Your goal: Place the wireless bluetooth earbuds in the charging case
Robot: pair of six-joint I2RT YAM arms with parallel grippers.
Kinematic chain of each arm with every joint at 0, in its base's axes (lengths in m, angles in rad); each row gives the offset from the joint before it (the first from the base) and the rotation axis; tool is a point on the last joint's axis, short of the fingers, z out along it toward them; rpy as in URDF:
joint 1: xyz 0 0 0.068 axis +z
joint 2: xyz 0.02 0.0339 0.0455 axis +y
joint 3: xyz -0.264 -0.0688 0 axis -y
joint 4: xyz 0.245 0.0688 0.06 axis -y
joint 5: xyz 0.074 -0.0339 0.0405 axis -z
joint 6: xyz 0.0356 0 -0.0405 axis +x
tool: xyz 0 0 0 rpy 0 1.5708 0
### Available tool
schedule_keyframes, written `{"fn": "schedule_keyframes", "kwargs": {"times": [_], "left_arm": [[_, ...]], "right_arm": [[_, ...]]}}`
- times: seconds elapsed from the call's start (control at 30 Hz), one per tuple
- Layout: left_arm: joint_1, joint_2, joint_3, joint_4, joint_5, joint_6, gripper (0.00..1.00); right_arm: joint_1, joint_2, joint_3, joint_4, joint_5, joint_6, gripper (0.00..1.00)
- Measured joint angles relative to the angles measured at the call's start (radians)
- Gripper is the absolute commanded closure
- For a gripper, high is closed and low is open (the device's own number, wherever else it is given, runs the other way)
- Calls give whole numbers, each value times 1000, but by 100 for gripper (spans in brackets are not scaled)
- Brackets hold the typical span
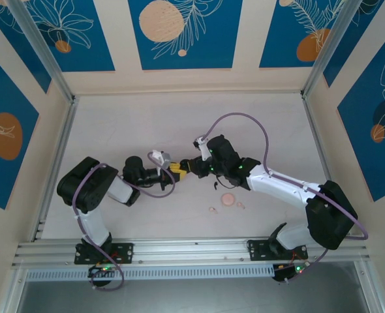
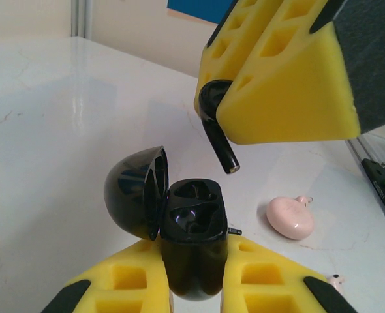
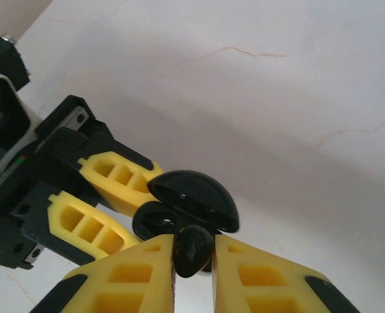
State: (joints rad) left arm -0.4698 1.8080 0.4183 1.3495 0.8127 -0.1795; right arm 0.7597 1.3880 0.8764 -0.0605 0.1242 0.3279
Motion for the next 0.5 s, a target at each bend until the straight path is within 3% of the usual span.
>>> {"fn": "schedule_keyframes", "kwargs": {"times": [0.5], "left_arm": [[0,0,2,4,-1,-25,91]], "right_arm": [[15,67,32,27,9,-24,81]]}}
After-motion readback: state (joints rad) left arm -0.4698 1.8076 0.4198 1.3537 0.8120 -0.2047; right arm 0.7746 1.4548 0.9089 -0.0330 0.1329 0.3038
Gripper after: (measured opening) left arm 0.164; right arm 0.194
